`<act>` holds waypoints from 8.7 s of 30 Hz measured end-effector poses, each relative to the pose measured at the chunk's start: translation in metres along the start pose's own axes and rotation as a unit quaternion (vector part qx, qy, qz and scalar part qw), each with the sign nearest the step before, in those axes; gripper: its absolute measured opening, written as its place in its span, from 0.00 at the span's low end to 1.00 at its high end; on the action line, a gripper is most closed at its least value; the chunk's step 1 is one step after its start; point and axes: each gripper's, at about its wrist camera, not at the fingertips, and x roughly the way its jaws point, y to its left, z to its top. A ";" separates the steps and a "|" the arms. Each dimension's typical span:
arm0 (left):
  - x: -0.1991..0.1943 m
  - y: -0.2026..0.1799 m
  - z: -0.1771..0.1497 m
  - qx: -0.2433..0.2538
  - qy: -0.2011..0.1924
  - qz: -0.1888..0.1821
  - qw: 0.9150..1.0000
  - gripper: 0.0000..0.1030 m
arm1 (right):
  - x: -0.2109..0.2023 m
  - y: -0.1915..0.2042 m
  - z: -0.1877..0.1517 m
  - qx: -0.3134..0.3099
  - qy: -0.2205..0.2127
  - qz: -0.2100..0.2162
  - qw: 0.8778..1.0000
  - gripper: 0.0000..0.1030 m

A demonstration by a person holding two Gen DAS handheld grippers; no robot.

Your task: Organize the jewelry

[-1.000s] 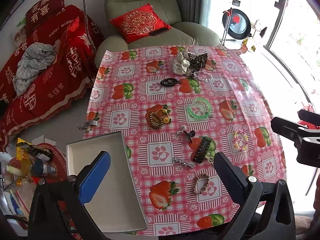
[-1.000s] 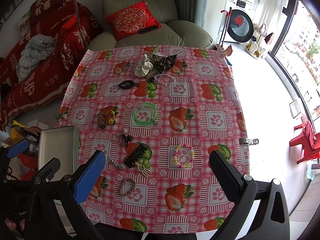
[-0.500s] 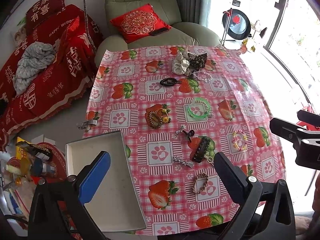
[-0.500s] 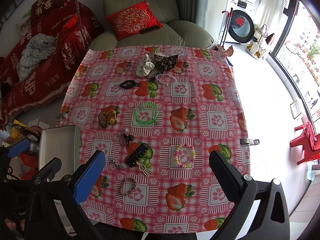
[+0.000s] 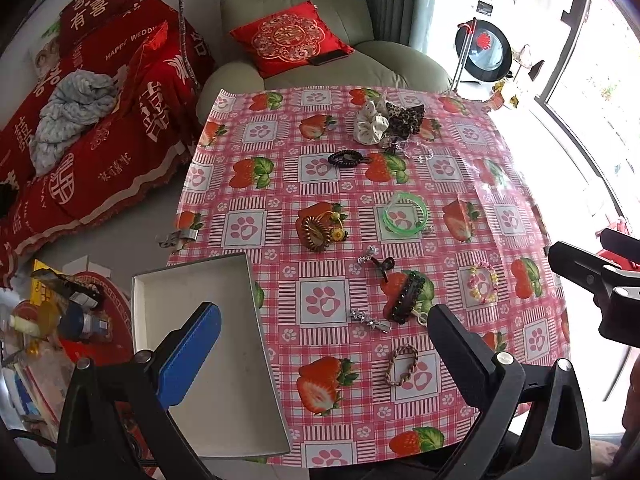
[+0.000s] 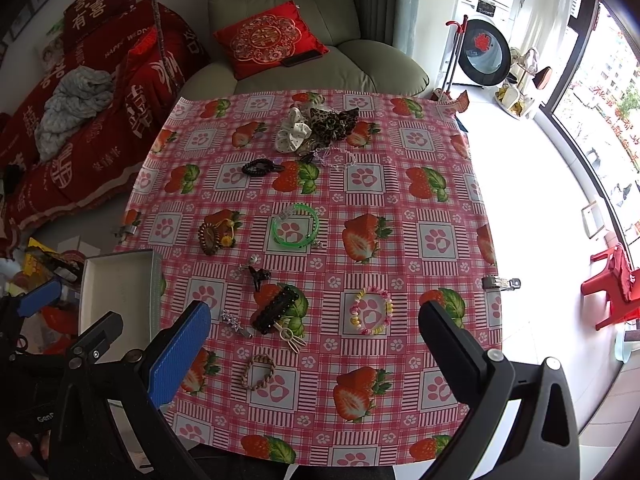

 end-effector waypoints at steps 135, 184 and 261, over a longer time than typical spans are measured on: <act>0.171 -0.036 0.011 -0.091 0.069 -0.053 0.992 0.13 | 0.192 -0.097 -0.029 0.026 0.107 0.052 0.993 0.09; 0.153 0.200 -0.120 -0.218 0.068 0.093 0.969 0.13 | 0.237 0.301 -0.038 -0.230 0.121 0.190 0.947 0.10; 0.156 -0.025 -0.027 -0.054 0.055 0.086 0.993 1.00 | 0.259 -0.079 -0.068 0.083 -0.098 -0.074 0.989 1.00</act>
